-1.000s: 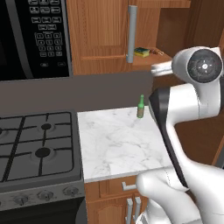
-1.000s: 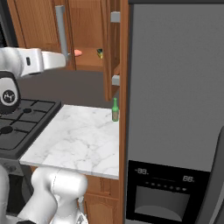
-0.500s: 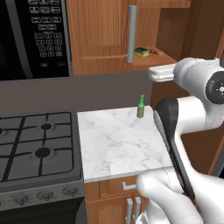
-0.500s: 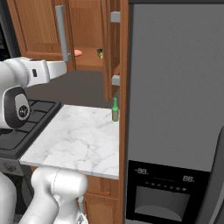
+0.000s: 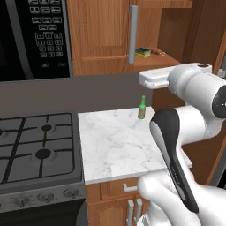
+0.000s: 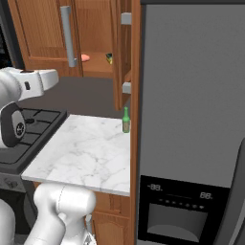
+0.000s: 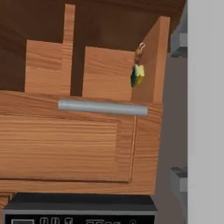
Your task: Pick the bar soap and sponge from the cabinet and place them on the counter.
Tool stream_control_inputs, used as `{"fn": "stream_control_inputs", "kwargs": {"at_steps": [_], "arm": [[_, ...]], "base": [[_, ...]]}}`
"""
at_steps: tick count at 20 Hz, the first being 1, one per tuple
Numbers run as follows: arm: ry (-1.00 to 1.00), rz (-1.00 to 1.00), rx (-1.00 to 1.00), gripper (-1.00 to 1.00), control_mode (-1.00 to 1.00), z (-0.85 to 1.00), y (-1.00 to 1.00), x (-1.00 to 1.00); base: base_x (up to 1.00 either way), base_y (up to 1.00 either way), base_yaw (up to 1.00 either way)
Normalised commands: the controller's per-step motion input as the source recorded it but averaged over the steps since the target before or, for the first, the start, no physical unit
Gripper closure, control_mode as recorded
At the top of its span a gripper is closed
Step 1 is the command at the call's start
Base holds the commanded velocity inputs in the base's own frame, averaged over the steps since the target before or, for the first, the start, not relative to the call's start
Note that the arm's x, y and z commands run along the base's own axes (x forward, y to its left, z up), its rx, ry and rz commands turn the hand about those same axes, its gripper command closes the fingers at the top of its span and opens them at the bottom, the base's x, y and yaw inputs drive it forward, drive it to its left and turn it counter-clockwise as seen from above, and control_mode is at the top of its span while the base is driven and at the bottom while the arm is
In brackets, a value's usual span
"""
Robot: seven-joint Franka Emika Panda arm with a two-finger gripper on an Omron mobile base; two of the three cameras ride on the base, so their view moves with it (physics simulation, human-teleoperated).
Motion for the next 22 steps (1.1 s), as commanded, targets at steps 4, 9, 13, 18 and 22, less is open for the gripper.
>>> {"fn": "stream_control_inputs", "kwargs": {"at_steps": [4,9,13,18,22], "arm": [[-0.11,0.16,0.05,-1.0,-1.0,0.05,0.28,-0.15],[-0.09,0.13,0.05,-1.0,-1.0,0.0,0.17,-0.02],[-0.18,0.03,0.0,-1.0,-1.0,0.09,0.08,-0.08],[-0.23,-0.01,0.0,-1.0,-1.0,0.14,0.02,-0.11],[-0.13,-0.07,0.0,-1.0,-1.0,0.04,0.0,-0.02]], "base": [[0.0,0.0,0.0],[0.0,0.0,0.0],[0.0,0.0,0.0],[0.0,0.0,0.0],[0.0,0.0,0.0]]}}
